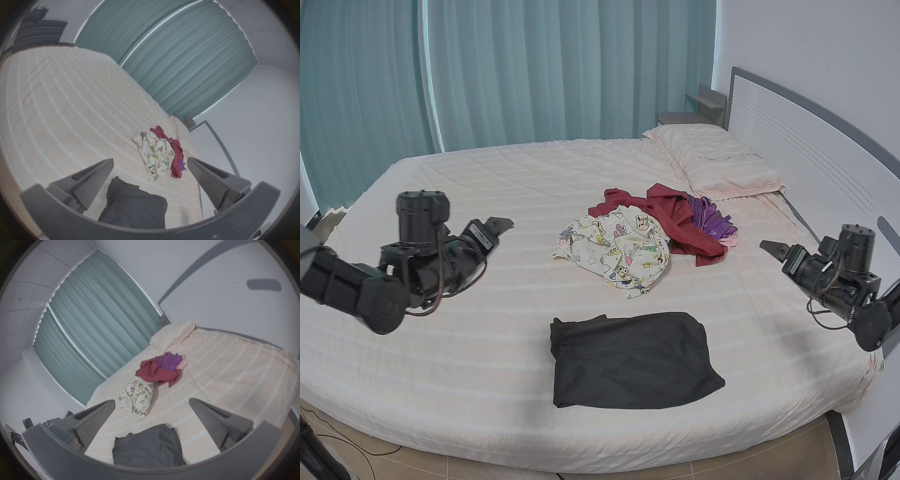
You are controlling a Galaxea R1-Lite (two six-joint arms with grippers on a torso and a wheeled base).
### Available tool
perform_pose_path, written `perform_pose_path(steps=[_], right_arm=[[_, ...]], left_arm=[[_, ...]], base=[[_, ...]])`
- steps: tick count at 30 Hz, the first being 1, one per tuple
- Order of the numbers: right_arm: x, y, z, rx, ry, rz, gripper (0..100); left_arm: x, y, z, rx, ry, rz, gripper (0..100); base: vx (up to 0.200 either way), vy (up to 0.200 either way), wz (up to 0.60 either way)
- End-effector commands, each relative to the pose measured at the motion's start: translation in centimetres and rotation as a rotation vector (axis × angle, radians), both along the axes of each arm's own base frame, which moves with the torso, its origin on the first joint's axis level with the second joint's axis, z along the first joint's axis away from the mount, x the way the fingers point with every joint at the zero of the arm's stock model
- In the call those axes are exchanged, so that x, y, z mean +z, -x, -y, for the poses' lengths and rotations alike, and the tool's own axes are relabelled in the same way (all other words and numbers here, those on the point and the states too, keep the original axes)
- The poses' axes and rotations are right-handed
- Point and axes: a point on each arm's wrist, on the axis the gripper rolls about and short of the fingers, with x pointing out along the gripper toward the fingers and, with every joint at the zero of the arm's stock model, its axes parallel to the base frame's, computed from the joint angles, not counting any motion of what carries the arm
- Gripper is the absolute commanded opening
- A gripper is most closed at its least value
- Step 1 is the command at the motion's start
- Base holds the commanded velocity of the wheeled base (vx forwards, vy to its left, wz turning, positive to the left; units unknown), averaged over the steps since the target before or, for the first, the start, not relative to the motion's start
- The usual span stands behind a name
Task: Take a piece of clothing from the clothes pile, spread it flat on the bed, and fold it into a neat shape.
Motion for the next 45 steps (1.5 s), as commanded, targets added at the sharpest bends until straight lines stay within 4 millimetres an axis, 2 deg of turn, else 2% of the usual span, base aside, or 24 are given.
perform_pose_path(steps=[1,2,4,9,10,12,15,19,24,27,30,33,34,39,45], right_arm=[[4.9,8.8,1.7,-0.029,0.02,0.161,100],[5.4,10.9,1.9,-0.028,0.036,0.192,100],[5.5,13.3,2.2,-0.028,0.063,0.214,100],[4.1,19.2,2.6,-0.019,0.164,0.25,100],[4.0,19.4,2.7,-0.019,0.167,0.252,100],[2.9,22.5,2.9,-0.032,0.223,0.261,100],[1.6,25.0,3.2,-0.047,0.293,0.236,100],[-0.3,27.8,3.5,-0.061,0.365,0.18,100],[-2.7,31.4,3.8,-0.201,0.566,0.204,100],[-4.1,32.5,3.7,-0.232,0.602,0.19,100],[-4.4,32.5,3.8,-0.235,0.607,0.184,100],[-4.4,32.5,3.8,-0.232,0.605,0.184,100],[-4.6,33.0,3.8,-0.18,0.627,0.275,100],[-4.7,33.0,3.8,-0.16,0.616,0.278,100],[-4.9,33.0,3.7,-0.137,0.611,0.272,100]], left_arm=[[5.3,7.7,-4.6,0.043,-0.013,0.158,100],[5.7,9.6,-5.2,0.047,-0.033,0.184,100],[5.9,11.9,-6.0,0.054,-0.071,0.216,100],[4.7,17.5,-7.3,0.048,-0.187,0.266,100],[4.6,17.6,-7.3,0.049,-0.192,0.267,100],[3.7,20.6,-7.8,0.047,-0.236,0.303,100],[2.8,22.8,-8.3,0.064,-0.298,0.337,100],[1.6,24.7,-8.8,0.127,-0.398,0.352,100],[0.2,28.0,-9.5,0.184,-0.476,0.424,100],[-0.3,29.2,-9.8,0.236,-0.53,0.416,100],[-1.2,30.3,-10.1,0.255,-0.608,0.367,100],[-1.3,30.4,-10.1,0.254,-0.61,0.365,100],[-2.2,32.0,-10.4,0.256,-0.633,0.372,100],[-2.9,32.7,-10.5,0.256,-0.652,0.368,100],[-4.8,34.0,-10.7,0.3,-0.743,0.366,100]], base=[[0.0,0.0,0.0],[0.0,0.0,0.0],[0.0,0.0,0.0],[0.0,0.0,0.0],[0.0,0.0,0.0],[0.0,0.0,0.0],[0.0,0.0,0.0],[0.0,0.0,0.0],[0.0,0.0,0.0],[0.0,0.0,0.0],[0.0,0.0,0.0],[0.0,0.0,0.0],[0.0,0.0,0.0],[0.0,0.0,0.0],[0.0,0.0,0.0]])
